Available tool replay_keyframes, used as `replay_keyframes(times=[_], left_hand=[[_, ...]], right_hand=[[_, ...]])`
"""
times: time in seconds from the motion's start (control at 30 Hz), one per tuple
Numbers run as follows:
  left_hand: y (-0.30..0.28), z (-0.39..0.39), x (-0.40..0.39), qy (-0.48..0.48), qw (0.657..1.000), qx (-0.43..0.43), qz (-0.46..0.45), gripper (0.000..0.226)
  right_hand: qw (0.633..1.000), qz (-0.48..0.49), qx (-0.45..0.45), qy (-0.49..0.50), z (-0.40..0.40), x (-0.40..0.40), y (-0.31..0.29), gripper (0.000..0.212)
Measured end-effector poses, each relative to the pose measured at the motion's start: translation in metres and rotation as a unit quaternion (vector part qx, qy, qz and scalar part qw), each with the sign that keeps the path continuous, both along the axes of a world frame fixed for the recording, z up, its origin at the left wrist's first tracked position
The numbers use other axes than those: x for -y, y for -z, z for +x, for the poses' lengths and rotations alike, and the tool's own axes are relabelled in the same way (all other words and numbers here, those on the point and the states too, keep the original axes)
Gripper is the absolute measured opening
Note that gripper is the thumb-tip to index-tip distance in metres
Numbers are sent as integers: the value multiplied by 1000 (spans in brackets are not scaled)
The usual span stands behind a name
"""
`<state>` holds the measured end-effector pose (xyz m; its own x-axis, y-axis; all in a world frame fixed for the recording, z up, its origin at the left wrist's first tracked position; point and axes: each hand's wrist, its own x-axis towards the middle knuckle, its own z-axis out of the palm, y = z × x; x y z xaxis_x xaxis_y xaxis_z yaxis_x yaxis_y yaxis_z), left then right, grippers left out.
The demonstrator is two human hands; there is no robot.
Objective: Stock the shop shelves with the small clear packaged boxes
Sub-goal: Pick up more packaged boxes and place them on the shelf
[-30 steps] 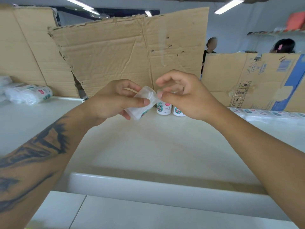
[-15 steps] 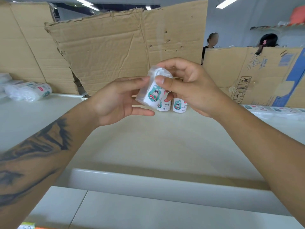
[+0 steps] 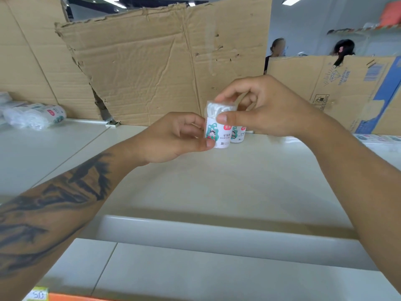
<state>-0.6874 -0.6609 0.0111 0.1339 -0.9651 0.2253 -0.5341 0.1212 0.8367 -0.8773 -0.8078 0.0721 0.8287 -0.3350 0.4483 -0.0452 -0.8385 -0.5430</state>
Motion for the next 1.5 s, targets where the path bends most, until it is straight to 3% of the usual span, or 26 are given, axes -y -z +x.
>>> replay_keyframes(times=[0.1,0.2,0.3,0.43,0.6,1.27,1.37,1.5], left_hand=[[0,4,0,-56,987,135,63,69],[-4,14,-9,-109,952,243,150,89],[-11,14,-18,-115,919,315,209,83],[-14,5,-36,-92,876,382,282,94],[11,-4,-66,-105,885,367,265,86],[19,-4,-70,-136,904,347,208,73],[12,-1,-68,-138,912,330,199,71],[-8,5,-50,-195,946,248,81,54]], right_hand=[[998,9,53,26,7,3,7,27],[991,-60,91,74,24,2,14,31],[984,-137,68,90,50,0,15,42],[956,-263,-2,132,83,3,20,45],[920,-346,-69,167,105,8,37,45],[905,-354,-96,214,99,4,44,38],[923,-316,-99,195,92,2,35,44],[946,-258,-59,186,64,9,12,36]])
